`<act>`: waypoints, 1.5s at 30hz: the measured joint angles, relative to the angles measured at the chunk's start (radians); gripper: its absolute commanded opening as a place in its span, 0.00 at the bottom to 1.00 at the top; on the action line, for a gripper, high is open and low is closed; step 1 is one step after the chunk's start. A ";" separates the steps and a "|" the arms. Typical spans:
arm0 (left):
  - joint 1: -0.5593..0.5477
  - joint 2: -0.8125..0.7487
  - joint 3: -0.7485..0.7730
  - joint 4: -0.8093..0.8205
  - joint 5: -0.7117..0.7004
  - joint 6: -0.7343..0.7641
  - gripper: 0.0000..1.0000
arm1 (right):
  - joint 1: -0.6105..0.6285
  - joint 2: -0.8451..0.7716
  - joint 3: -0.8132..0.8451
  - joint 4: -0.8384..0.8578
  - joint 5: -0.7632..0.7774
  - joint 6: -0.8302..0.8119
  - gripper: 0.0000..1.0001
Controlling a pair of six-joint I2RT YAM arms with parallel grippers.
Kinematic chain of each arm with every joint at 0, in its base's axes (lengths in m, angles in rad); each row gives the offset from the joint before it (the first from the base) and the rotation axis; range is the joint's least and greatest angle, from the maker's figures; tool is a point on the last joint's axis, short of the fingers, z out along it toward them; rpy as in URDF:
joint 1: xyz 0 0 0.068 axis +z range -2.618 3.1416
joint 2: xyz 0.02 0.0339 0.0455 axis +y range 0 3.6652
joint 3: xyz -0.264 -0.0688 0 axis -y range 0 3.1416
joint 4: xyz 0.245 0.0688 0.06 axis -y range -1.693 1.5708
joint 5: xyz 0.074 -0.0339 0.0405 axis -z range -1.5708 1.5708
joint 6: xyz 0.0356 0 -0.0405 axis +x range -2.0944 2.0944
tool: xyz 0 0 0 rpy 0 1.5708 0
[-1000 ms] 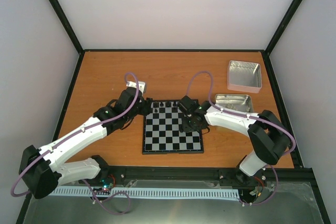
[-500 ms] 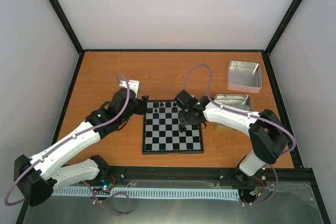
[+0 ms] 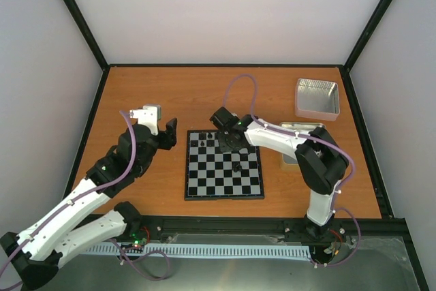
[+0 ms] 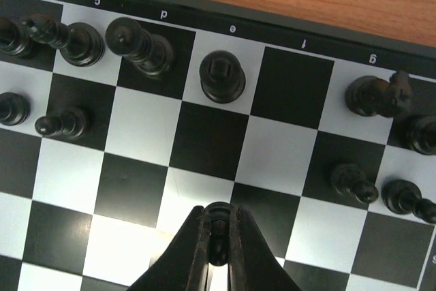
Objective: Set up the chess pieces on the board
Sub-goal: Place the chess piece on the chessboard.
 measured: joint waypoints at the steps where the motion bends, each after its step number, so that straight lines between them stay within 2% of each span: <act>1: 0.000 -0.006 -0.005 0.002 -0.003 0.001 0.70 | 0.000 0.013 0.010 -0.001 0.003 -0.002 0.04; 37: 0.000 0.028 -0.017 0.014 0.002 0.004 0.70 | -0.066 0.095 0.043 0.029 -0.001 -0.024 0.08; 45: 0.000 0.030 -0.017 0.014 0.001 0.006 0.70 | -0.069 0.095 0.043 0.023 0.007 -0.012 0.21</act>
